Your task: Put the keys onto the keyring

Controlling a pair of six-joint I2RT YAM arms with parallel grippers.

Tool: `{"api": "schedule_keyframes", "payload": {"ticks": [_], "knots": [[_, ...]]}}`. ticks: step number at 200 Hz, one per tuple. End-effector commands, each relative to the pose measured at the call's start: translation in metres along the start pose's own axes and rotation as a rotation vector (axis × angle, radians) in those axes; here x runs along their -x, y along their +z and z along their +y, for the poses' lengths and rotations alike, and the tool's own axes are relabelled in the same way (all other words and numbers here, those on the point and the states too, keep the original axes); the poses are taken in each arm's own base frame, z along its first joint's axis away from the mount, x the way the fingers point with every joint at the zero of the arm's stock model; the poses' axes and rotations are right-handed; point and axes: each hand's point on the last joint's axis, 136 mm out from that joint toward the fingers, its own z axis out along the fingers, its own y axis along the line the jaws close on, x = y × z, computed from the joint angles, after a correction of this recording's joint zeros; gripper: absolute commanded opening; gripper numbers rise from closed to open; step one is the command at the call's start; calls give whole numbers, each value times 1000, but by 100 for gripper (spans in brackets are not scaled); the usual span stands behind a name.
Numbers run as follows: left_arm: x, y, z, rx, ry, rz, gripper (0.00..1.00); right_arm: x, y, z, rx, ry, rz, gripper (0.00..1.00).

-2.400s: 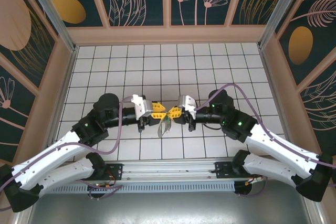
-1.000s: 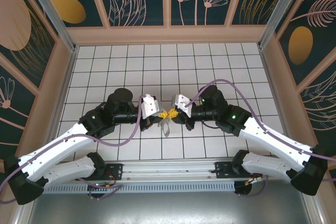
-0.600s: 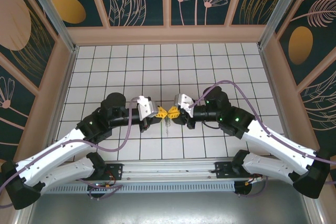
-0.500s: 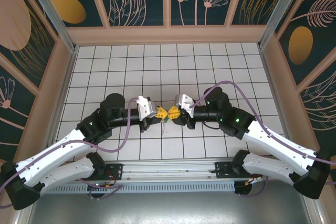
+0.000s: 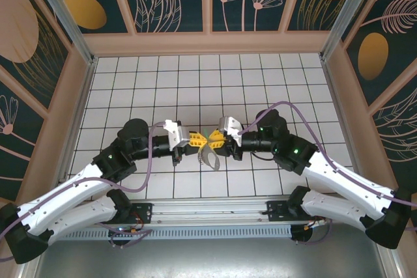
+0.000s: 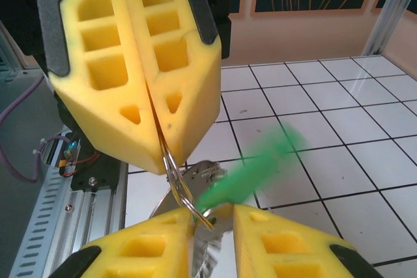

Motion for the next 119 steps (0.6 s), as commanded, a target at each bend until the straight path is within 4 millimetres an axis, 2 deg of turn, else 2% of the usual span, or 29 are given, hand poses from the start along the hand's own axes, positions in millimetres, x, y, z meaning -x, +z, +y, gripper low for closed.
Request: {"api": "schedule_keyframes", "payload": {"ticks": [1, 30, 50, 76, 119], "knots": [[17, -5, -5, -18, 28, -70, 0, 10, -7, -1, -23, -12, -50, 22], [16, -7, -5, -8, 29, -62, 0, 16, -16, 1, -44, -25, -83, 21], [15, -7, -5, -8, 27, -59, 0, 17, -18, 2, -45, -33, -92, 8], [16, -7, -6, -12, 27, -58, 0, 16, -15, 4, -25, -33, -83, 0], [19, -7, -7, -22, 32, -68, 0, 14, -12, 4, -10, -30, -67, 0]]}}
